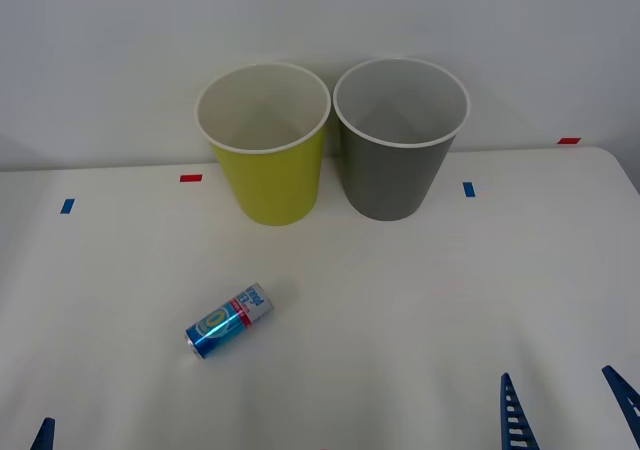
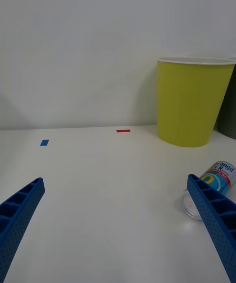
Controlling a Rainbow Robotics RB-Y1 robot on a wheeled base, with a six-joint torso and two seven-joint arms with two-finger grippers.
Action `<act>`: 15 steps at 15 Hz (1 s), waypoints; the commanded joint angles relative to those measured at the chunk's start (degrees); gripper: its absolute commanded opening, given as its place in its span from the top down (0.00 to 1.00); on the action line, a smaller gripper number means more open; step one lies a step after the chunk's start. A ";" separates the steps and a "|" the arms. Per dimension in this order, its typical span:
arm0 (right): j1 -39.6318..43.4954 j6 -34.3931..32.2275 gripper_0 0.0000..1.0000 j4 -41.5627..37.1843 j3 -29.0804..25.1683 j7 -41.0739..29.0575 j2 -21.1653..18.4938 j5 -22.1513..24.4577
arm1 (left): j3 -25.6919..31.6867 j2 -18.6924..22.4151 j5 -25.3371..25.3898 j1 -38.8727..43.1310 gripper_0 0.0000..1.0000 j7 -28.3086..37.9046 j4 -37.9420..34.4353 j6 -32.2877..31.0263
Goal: Put cans in the gray bin and PET bottles in the light green bin.
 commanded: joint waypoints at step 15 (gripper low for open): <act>0.00 0.00 0.00 0.00 0.00 0.00 0.00 0.01 | 0.00 0.00 0.00 0.00 0.00 0.00 0.00 0.00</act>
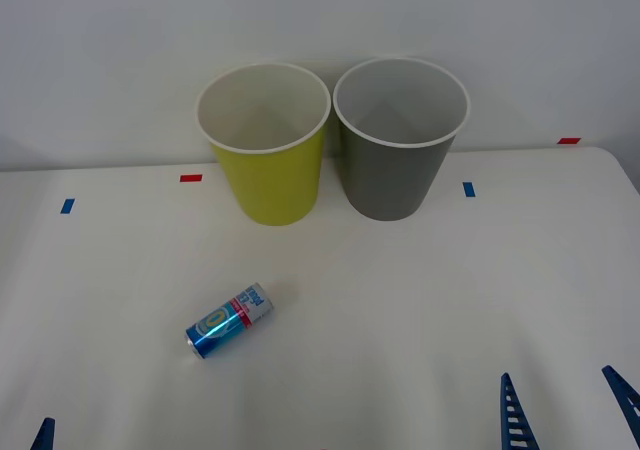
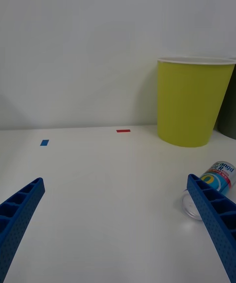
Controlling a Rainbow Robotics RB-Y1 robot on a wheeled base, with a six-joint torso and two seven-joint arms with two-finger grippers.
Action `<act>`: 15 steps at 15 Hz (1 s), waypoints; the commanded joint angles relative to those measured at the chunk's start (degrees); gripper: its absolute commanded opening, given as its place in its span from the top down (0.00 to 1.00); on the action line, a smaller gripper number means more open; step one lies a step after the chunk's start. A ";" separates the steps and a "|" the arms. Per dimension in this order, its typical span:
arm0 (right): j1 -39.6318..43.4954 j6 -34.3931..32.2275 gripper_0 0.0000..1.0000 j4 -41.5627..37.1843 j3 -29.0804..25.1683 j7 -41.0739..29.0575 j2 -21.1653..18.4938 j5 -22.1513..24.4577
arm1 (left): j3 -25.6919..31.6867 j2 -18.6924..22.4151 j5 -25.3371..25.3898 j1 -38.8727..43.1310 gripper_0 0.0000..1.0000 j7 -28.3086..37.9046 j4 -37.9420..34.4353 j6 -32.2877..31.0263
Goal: Put cans in the gray bin and PET bottles in the light green bin.
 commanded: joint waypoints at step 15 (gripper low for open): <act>0.00 0.00 0.00 0.00 0.00 0.00 0.00 0.01 | 0.00 0.00 0.00 0.00 0.00 0.00 0.00 0.00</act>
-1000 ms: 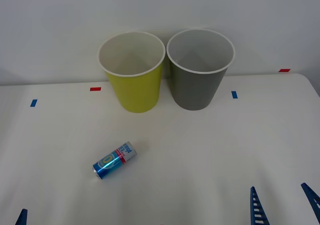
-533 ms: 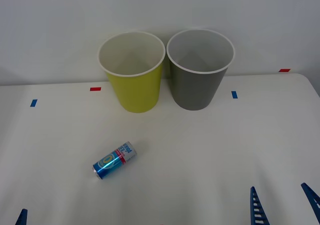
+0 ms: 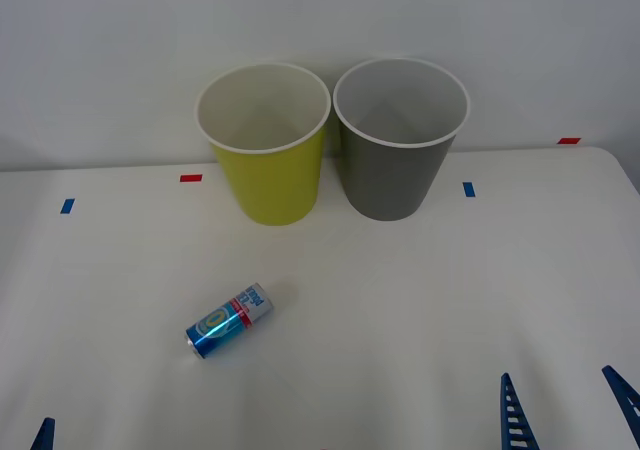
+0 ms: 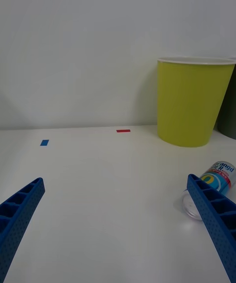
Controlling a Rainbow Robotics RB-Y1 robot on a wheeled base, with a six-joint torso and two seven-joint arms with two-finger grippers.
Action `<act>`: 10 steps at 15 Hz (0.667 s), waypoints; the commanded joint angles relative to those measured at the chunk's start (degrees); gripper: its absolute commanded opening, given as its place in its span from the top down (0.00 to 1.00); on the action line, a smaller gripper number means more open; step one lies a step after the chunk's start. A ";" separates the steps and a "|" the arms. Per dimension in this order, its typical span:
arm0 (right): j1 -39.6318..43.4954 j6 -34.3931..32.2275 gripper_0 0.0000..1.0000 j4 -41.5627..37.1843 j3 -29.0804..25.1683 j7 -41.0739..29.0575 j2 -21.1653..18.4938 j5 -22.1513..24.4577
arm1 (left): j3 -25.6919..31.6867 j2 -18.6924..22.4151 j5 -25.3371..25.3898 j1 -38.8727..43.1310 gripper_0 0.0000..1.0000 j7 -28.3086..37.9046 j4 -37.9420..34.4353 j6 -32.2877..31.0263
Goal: Put cans in the gray bin and PET bottles in the light green bin.
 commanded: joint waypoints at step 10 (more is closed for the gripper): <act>0.00 0.00 0.00 0.00 0.00 0.00 0.00 0.00 | -0.26 3.96 0.70 -3.08 0.00 0.44 2.02 5.19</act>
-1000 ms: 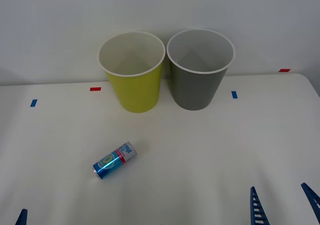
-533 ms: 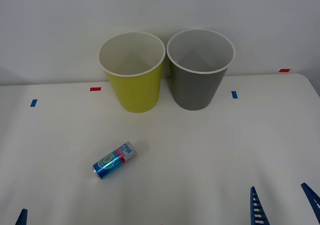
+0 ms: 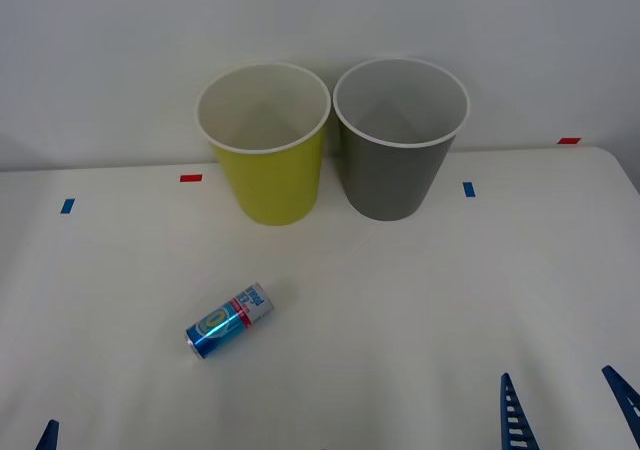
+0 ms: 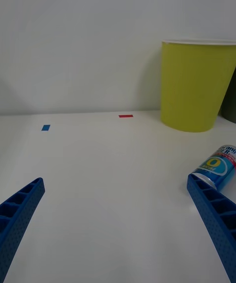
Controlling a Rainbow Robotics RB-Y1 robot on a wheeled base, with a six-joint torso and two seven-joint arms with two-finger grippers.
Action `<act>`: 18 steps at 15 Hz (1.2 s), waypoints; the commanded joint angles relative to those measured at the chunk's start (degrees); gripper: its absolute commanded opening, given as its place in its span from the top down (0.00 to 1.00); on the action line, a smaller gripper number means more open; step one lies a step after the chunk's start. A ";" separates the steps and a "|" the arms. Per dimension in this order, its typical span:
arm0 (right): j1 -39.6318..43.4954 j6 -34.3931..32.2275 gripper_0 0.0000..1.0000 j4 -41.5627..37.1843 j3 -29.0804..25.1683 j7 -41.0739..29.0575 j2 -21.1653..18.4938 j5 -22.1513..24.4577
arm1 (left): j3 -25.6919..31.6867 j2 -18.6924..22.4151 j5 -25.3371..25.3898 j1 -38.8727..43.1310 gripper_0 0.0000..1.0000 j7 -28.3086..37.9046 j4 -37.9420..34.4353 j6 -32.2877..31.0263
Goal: Put cans in the gray bin and PET bottles in the light green bin.
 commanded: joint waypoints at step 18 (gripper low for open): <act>0.00 0.00 0.00 0.00 0.00 0.00 0.00 0.00 | -13.11 29.48 -2.46 -16.04 0.00 -0.61 -26.80 54.33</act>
